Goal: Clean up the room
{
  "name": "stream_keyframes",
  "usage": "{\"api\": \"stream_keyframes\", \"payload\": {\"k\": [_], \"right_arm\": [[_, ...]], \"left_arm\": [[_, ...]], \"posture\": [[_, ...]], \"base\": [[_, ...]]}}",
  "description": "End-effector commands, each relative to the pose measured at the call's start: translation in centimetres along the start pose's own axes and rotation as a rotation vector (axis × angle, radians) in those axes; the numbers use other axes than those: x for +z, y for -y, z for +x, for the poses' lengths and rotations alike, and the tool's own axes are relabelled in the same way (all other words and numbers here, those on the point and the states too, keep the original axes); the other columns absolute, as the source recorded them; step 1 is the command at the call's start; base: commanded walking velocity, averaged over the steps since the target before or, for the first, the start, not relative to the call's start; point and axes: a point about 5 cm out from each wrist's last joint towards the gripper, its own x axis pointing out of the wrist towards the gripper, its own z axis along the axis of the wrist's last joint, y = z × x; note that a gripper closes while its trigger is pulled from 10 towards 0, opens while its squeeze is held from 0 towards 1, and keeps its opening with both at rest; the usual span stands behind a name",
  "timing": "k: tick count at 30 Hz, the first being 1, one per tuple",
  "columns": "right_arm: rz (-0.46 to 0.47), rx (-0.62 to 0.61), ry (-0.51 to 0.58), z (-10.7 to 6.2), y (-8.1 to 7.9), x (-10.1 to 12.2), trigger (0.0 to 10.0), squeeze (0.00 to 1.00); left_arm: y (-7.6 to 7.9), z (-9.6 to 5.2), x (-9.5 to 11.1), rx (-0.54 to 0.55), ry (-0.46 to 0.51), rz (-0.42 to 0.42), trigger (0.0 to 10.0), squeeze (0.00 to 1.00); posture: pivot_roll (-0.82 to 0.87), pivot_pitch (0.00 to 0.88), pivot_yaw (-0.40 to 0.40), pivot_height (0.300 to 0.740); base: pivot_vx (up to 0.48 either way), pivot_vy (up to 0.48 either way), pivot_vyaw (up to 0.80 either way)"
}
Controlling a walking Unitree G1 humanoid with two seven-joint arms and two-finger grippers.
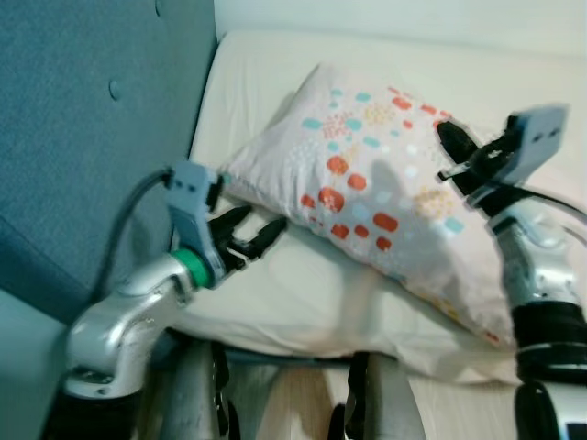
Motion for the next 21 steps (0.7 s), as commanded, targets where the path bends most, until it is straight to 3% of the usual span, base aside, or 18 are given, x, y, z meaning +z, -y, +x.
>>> {"api": "stream_keyframes", "payload": {"k": [1,3,4,6,10,11,12,13,14,15,16,18,19,20,21], "right_arm": [[-0.084,-0.112,-0.042,-1.2,0.0,-1.6,10.0,0.0],[-0.328,-0.133,-0.118,-1.7,0.1,-2.4,10.0,0.0],[-0.328,-0.133,-0.118,-1.7,0.1,-2.4,10.0,0.0],[-0.435,-0.094,-0.172,-2.2,0.7,-2.5,10.0,0.0],[-0.478,-0.07,-0.25,-3.8,2.3,-2.0,10.0,0.0],[-0.495,-0.094,-0.268,-4.8,3.2,-1.5,10.0,0.13],[-0.495,-0.094,-0.268,-4.8,3.2,-1.5,10.0,0.13],[-0.519,-0.156,-0.28,-6.3,4.3,-1.0,10.0,0.73],[-0.527,-0.225,-0.287,-7.6,5.3,-0.6,10.0,1.0],[-0.527,-0.225,-0.287,-7.6,5.3,-0.6,10.0,1.0],[-0.474,-0.371,-0.336,-10.3,6.7,-1.1,10.0,1.0],[-0.451,-0.407,-0.361,-11.2,6.9,-1.5,10.0,1.0],[-0.363,-0.408,-0.385,-12.2,6.2,-2.5,10.0,1.0],[-0.363,-0.408,-0.385,-12.2,6.2,-2.5,10.0,1.0],[-0.286,-0.342,-0.46,-13.5,4.7,-4.0,10.0,1.0]], "left_arm": [[0.6,1.9,-2.9,-0.002,-0.116,-0.117,10.0,0.0],[2.8,4.9,-4.8,-0.056,-0.18,-0.232,10.0,0.0],[2.8,4.9,-4.8,-0.056,-0.18,-0.232,10.0,0.0],[3.5,6.0,-5.2,-0.051,-0.197,-0.255,10.0,0.0],[3.1,6.4,-5.2,-0.008,-0.199,-0.248,10.0,0.0],[2.9,6.2,-5.2,0.012,-0.207,-0.245,10.0,0.0],[2.9,6.2,-5.2,0.012,-0.207,-0.245,10.0,0.0],[2.3,5.7,-5.4,0.032,-0.219,-0.24,10.0,0.0],[1.9,5.2,-5.6,0.051,-0.229,-0.236,10.0,0.0],[1.9,5.2,-5.6,0.051,-0.229,-0.236,10.0,0.0],[0.9,4.5,-6.1,0.096,-0.251,-0.237,10.0,0.0],[0.6,4.4,-6.3,0.112,-0.257,-0.238,10.0,0.0],[0.2,4.4,-6.5,0.135,-0.266,-0.235,10.0,0.0],[0.2,4.4,-6.5,0.135,-0.266,-0.235,10.0,0.0],[-0.3,4.4,-6.8,0.164,-0.275,-0.229,10.0,0.0]], "posture": [[0.11,0.176,-0.004,0.57],[0.09,0.18,-0.004,0.57],[0.09,0.18,-0.004,0.57],[0.07,0.184,-0.008,0.57],[0.05,0.195,-0.016,0.57],[0.05,0.195,-0.016,0.57],[0.05,0.195,-0.016,0.57],[0.05,0.202,-0.016,0.57],[0.04,0.207,-0.015,0.57],[0.04,0.207,-0.015,0.57],[0.04,0.211,-0.014,0.57],[0.04,0.211,-0.014,0.57],[0.04,0.211,-0.014,0.57],[0.04,0.211,-0.014,0.57],[0.04,0.211,-0.014,0.57]], "base": [[0.0,0.0,0.0],[0.0,0.0,0.0],[0.0,0.0,0.0],[0.0,0.0,0.0],[0.0,0.0,0.0],[0.0,0.0,0.0],[0.0,0.0,0.0],[0.0,0.0,0.0],[0.0,0.0,0.0],[0.0,0.0,0.0],[0.0,0.0,0.0],[0.0,0.0,0.0],[0.0,0.0,0.0],[0.0,0.0,0.0],[0.0,0.0,0.0]]}}
